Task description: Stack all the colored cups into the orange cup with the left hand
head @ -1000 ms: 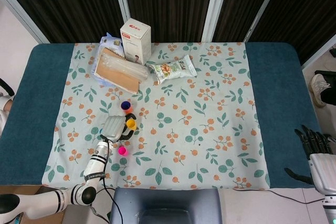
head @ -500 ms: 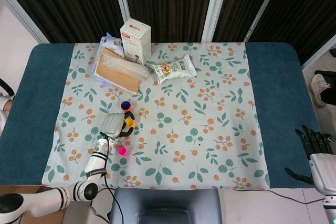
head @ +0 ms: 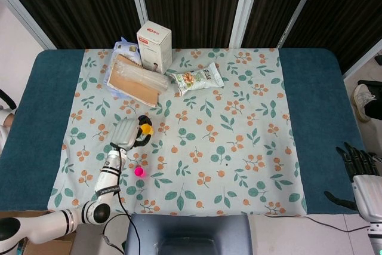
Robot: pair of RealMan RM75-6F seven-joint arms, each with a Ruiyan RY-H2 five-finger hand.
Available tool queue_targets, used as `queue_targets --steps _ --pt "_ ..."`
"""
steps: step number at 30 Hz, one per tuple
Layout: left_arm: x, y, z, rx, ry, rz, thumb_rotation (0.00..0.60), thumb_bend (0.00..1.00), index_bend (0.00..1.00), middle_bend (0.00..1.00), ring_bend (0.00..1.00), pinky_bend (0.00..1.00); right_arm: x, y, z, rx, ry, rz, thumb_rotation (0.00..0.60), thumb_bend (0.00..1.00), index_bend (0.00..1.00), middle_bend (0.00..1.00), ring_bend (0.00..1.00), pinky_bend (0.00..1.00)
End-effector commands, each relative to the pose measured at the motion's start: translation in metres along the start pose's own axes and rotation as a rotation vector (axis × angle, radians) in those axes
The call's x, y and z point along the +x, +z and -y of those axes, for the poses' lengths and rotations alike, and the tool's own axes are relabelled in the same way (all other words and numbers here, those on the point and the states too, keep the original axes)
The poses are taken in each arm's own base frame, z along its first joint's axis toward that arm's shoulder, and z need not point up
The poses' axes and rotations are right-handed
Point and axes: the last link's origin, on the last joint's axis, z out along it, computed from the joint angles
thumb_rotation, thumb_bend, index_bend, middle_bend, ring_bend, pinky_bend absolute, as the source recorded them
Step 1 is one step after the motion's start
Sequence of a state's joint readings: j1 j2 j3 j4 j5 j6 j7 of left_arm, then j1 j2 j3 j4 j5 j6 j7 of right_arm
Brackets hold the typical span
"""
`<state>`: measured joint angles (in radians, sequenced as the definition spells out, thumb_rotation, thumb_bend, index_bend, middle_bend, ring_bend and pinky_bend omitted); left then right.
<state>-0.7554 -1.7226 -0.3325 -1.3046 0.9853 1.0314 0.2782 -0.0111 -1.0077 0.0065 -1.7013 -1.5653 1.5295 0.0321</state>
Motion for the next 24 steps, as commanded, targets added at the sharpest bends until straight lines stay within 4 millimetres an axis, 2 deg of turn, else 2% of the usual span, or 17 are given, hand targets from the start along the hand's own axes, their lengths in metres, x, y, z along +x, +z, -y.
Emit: queue_targets --steps 1,5,10,14,24 --pt "0.013 0.012 -0.006 0.003 -0.003 -0.035 0.600 0.35 0.55 1.00 1.00 1.00 0.000 0.000 0.000 -0.001 0.001 0.000 0.600 0.20 0.00 0.00 0.00 0.00" --pt "0.018 0.025 -0.010 0.018 0.009 -0.049 0.600 0.35 0.55 1.00 1.00 1.00 0.000 0.001 -0.001 -0.004 0.001 0.000 0.600 0.20 0.00 0.00 0.00 0.00" --pt "0.016 0.037 -0.003 0.052 0.049 -0.045 0.600 0.35 0.55 1.00 1.00 1.00 0.001 0.002 -0.002 -0.012 0.001 -0.004 0.600 0.20 0.00 0.00 0.00 0.00" --pt "0.013 0.038 0.005 0.068 0.054 -0.037 0.600 0.35 0.55 1.00 1.00 1.00 0.001 0.003 -0.003 -0.019 -0.002 -0.006 0.600 0.20 0.00 0.00 0.00 0.00" --pt "0.004 0.037 0.010 0.069 0.075 -0.014 0.600 0.36 0.54 1.00 1.00 1.00 0.000 0.003 -0.003 -0.022 -0.005 -0.007 0.600 0.20 0.00 0.00 0.00 0.00"
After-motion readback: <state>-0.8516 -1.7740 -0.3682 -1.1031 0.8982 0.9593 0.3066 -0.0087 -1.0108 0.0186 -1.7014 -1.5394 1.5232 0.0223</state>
